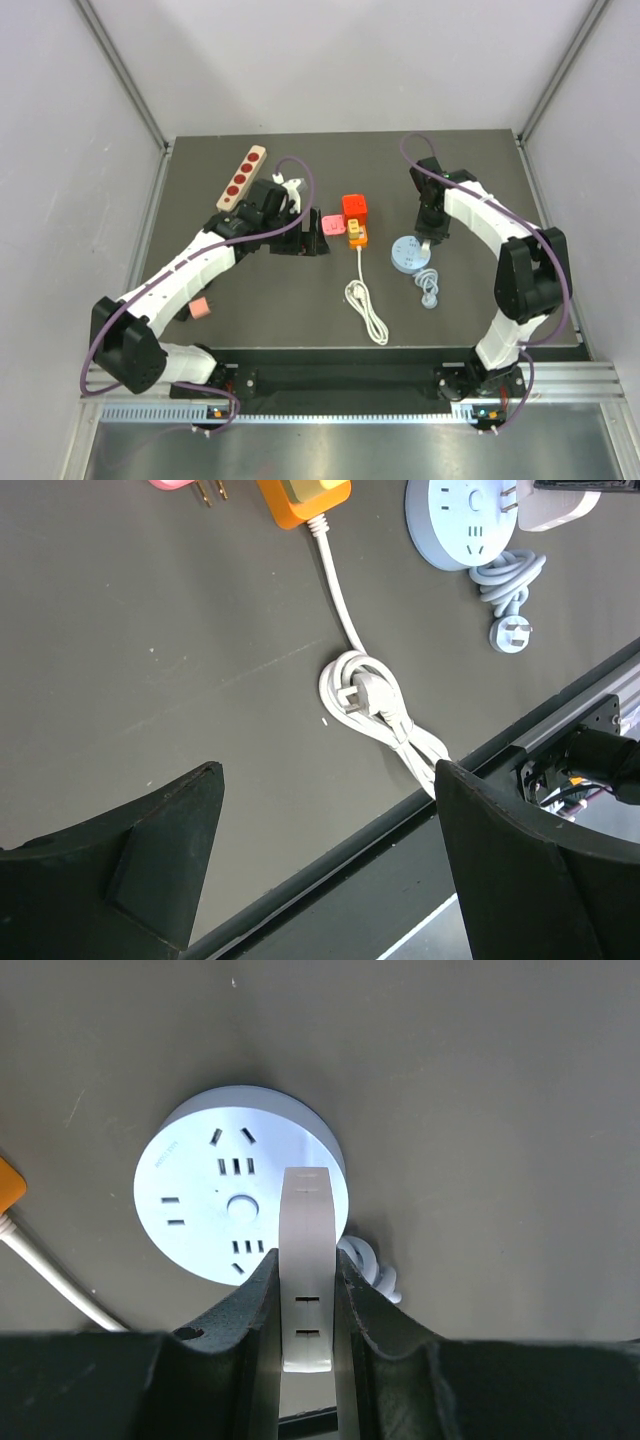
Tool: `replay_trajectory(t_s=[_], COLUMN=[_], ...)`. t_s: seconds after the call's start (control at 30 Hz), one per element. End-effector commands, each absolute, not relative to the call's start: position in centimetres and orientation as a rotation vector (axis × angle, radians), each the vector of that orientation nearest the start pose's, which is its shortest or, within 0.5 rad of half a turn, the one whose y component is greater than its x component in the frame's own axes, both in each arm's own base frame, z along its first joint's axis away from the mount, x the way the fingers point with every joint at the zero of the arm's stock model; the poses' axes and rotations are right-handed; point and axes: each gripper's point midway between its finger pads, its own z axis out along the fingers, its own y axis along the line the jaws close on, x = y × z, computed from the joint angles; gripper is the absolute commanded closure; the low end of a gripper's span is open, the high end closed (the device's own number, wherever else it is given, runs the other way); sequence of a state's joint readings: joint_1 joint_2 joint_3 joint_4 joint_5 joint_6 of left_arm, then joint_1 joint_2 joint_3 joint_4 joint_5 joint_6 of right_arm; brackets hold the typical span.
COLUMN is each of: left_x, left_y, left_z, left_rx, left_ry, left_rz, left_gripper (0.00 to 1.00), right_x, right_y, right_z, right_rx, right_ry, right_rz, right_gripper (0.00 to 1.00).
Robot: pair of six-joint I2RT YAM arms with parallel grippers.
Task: Insert the plug
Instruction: Insert the plug into the socket.
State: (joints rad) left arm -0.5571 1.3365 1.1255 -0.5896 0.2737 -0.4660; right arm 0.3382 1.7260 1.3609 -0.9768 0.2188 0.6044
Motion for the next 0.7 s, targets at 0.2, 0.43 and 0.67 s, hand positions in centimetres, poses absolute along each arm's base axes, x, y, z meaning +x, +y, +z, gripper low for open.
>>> replay_trajectory(t_s=[0.2, 0.43, 0.67], left_x=[26.3, 26.3, 26.2], left_y=[-24.4, -24.7, -24.6], left_z=[19.7, 19.6, 19.4], left_rx=[0.289, 0.296, 0.292], left_ry=[2.398, 2.402, 2.406], left_rz=[-0.833, -0.850, -0.846], left_gripper=[0.10, 0.10, 0.10], right_x=[32.5, 32.3, 31.7], right_y=[8.9, 8.7, 8.5], right_z=[8.2, 8.5, 6.5], right_rx=[0.412, 0.422, 0.388], right_ry=[2.778, 2.770, 2.791], right_rz=[-0.167, -0.138, -0.119], right_gripper=[1.00, 1.00, 1.00])
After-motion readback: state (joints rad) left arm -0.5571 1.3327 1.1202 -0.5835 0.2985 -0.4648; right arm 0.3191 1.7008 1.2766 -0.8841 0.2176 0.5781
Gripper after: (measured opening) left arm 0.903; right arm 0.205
